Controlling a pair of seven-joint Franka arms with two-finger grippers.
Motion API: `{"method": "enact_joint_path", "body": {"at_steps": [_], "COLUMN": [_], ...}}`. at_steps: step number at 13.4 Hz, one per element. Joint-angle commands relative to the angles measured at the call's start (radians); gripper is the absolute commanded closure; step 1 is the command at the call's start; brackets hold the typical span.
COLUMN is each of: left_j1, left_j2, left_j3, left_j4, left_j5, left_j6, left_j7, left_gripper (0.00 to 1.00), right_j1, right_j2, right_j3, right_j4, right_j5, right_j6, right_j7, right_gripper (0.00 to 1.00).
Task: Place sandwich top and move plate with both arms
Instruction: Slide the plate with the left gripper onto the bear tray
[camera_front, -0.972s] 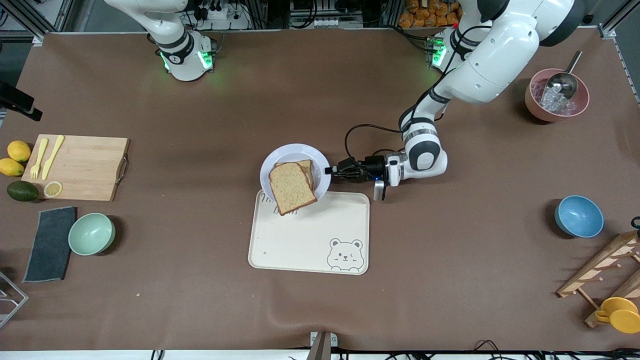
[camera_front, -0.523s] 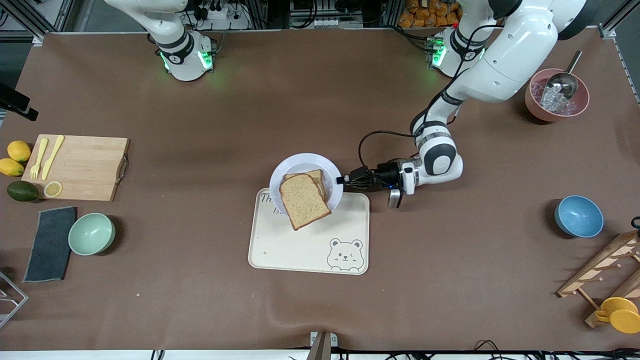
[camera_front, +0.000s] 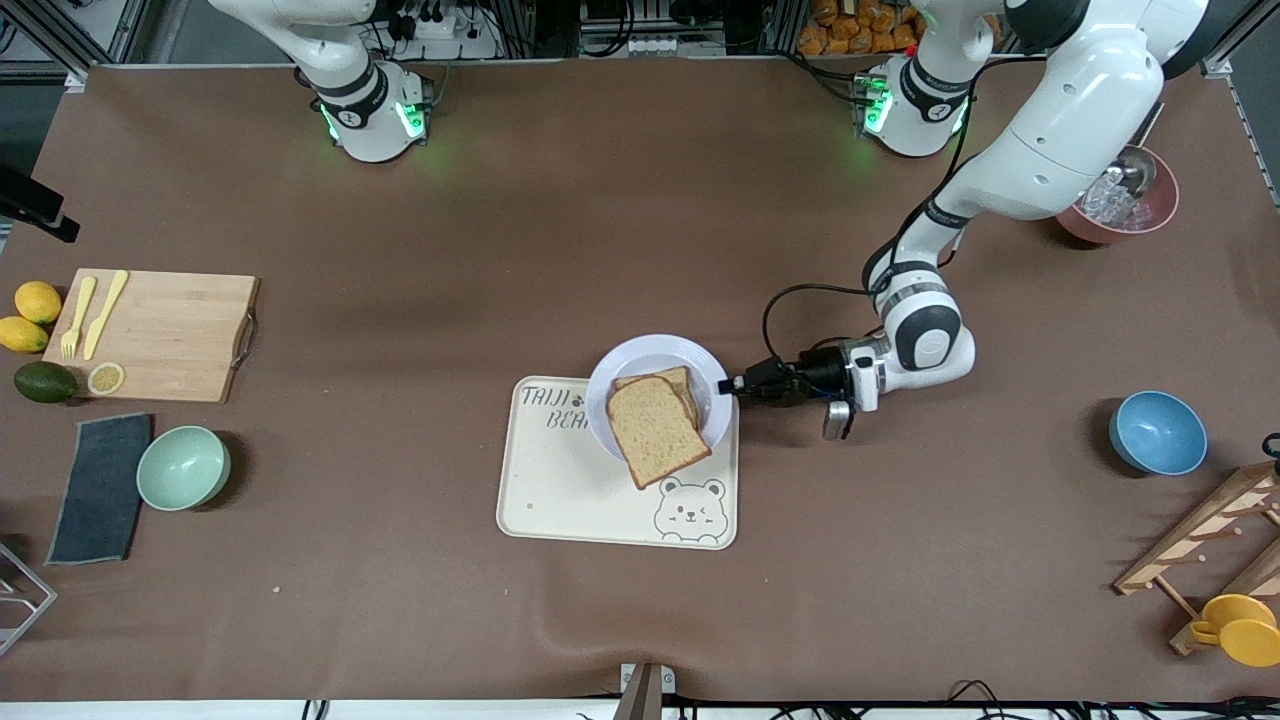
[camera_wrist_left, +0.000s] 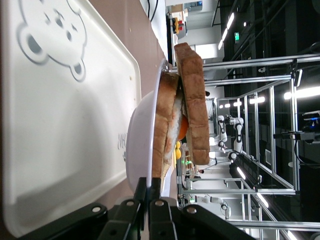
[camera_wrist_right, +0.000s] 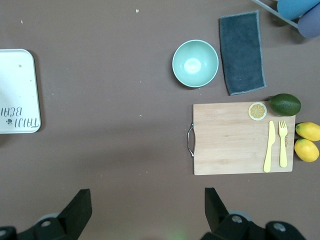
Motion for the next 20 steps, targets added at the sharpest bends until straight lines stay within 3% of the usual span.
{"method": "enact_joint_path", "body": {"at_steps": [1,9,20], "left_j1": [0.000,-0.012,-0.062], "left_j2": [0.074,0.170,0.233], "left_j3": [-0.002,0.026,0.069], "left_j4": [0.092,0.211,0.254], "left_j5": [0.029,0.083,0.097], "left_j6": [-0.010,-0.009,-0.006], "left_j7": [-0.019,-0.077,-0.078], "left_gripper": [1.00,1.00,1.00], "right_j1": [0.002,0.005,-0.006], "right_j2": [-0.001,0.010,0.009], "right_j3": [0.001,0.001,-0.001], "right_j4": [0.018,0.010,0.017], "right_j5": [-0.008,-0.004,-0.007], "right_j6": [-0.001,-0.012,-0.013], "right_j7": [0.007,0.004,0.005], "right_gripper": [0.00,0.00,0.00]}}
